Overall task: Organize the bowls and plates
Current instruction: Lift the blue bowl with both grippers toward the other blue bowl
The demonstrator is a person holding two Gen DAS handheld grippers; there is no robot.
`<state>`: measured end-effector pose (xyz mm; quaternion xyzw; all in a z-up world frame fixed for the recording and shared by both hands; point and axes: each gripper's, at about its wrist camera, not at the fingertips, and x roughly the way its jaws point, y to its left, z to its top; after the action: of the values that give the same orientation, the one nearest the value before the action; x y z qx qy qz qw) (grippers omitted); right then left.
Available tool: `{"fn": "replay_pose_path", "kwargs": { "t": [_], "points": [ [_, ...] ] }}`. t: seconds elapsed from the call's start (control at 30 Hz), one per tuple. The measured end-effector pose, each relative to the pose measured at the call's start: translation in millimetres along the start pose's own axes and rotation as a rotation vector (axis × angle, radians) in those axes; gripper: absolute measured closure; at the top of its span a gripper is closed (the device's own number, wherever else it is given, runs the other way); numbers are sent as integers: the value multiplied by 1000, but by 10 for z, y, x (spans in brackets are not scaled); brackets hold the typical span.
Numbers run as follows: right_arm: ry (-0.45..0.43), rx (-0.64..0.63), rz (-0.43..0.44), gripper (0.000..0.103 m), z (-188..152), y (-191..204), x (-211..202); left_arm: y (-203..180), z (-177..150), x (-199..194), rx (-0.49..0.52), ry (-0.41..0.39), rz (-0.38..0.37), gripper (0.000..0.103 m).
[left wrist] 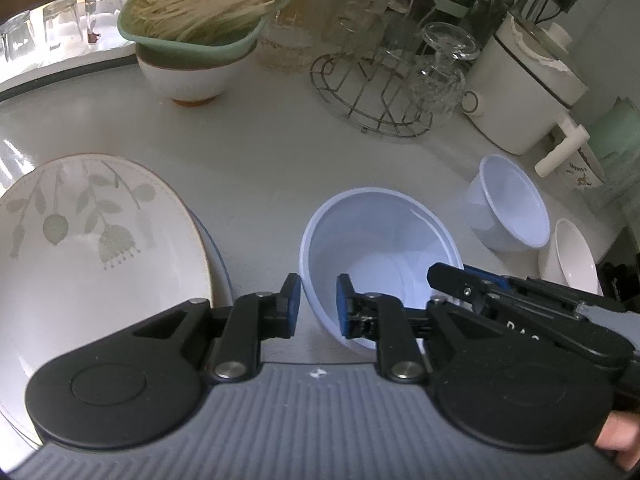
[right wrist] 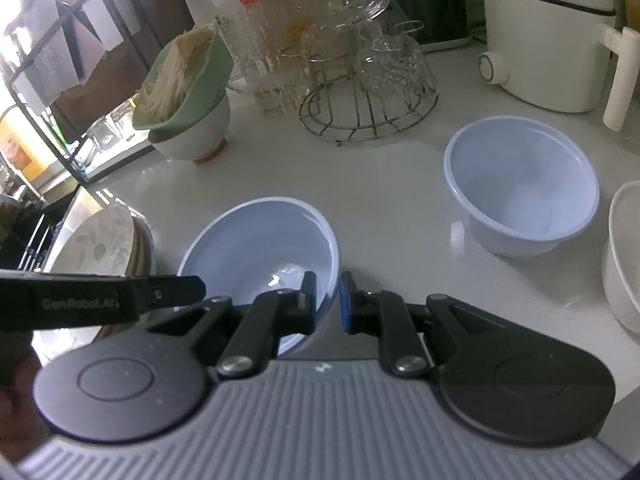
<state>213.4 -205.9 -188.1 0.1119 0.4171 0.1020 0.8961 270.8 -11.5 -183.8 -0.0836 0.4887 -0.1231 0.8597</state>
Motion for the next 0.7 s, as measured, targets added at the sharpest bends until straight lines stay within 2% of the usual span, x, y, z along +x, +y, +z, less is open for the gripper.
{"fn": "replay_pose_path", "kwargs": {
  "t": [0.17,0.23,0.27,0.47,0.7],
  "points": [
    [-3,-4,11,85,27,20,-40,17,31,-102,3,-21,16,55],
    [-13,-7,5,69,46,24,-73,18,47,-145,2,-27,24,53],
    [-20,-1,6,57,52,17,-99,15,50,-169,3,-29,26,53],
    [-54,8,8,55,60,15,-312,-72,51,-388,20,-61,32,52],
    [-121,-18,12,55,46,92,-758,-189,-41,-771,30,-102,21,52]
  ]
}}
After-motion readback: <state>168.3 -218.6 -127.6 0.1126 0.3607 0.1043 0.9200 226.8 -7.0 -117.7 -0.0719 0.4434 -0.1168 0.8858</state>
